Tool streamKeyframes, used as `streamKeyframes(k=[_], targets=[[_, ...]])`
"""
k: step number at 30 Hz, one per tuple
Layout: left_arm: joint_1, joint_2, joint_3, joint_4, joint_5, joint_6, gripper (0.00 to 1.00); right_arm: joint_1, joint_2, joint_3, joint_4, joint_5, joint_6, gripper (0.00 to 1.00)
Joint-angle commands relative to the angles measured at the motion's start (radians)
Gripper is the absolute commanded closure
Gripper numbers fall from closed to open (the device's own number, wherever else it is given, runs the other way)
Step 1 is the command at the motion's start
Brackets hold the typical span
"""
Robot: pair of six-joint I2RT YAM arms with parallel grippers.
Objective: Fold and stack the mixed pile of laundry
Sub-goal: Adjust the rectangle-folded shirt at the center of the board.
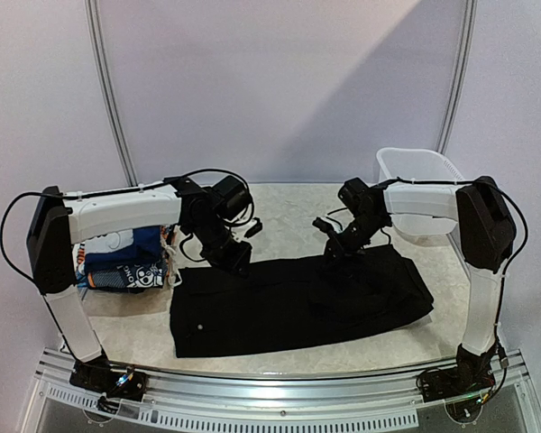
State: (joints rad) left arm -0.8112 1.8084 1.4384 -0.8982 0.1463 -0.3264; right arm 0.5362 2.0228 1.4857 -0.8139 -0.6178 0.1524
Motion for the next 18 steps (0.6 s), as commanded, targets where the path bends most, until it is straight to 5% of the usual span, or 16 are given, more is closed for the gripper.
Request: streamKeyframes(k=[1, 11, 18], targets=[[-0.016, -0.011, 0.038, 0.027, 0.022, 0.017, 0.73, 0.009, -0.019, 0.035, -0.013, -0.140, -0.067, 1.00], [-0.016, -0.098, 0.014, 0.111, 0.163, 0.127, 0.67, 0.078, -0.362, -0.128, 0.074, -0.403, -0.299, 1.00], [-0.016, -0.108, -0.018, 0.122, 0.270, 0.188, 0.59, 0.096, -0.516, -0.361, 0.256, -0.303, -0.370, 0.95]])
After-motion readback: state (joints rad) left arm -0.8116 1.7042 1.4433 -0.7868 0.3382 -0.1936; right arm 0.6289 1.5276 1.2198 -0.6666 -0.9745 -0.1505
